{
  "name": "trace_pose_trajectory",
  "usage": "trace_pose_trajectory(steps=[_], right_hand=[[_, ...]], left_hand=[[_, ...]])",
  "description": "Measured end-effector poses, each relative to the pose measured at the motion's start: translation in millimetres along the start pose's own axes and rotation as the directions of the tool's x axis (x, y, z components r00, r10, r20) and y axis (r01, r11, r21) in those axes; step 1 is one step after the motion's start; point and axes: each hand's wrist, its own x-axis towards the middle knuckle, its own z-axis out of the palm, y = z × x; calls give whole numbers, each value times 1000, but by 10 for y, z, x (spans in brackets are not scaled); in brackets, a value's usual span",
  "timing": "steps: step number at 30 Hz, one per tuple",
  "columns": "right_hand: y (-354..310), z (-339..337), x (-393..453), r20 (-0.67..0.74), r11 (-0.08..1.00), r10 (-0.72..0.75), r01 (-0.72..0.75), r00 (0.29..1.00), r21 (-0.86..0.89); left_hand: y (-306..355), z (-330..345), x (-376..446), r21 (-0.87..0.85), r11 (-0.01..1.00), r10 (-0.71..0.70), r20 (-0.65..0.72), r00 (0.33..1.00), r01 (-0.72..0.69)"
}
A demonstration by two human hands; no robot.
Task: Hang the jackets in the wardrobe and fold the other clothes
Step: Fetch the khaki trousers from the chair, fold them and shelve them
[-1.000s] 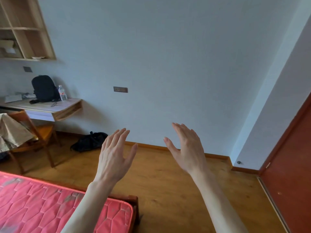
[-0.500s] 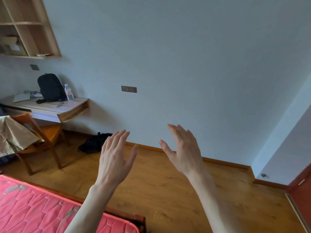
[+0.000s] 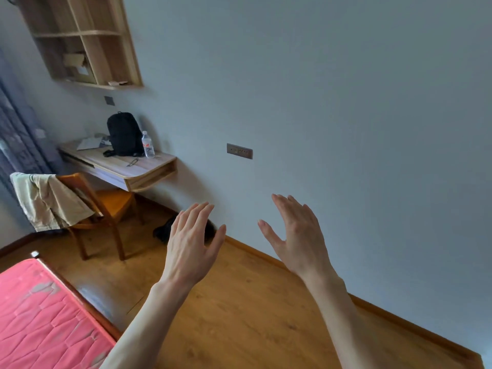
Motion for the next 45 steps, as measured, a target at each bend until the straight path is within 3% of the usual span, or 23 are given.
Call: trace_pose_trajectory(steps=[5,14,28,45], right_hand=[[120,389,766,54,992,-95,90,994,87],[-256,1390,1902,144,930,-309,267,940,252],[-1555,2913,3722,169,802,-524,417,835,427],[-2828,4677,5248,148,684,-674,535,724,496]], left_hand=[[-242,217,365,64,995,-70,-24,997,72],[-1232,351,805,176,941,-269,-125,955,288],[-3043,166,1778,199,837,-417,-372,829,510],[-4981,209,2547,308,691,-497,-453,740,653]])
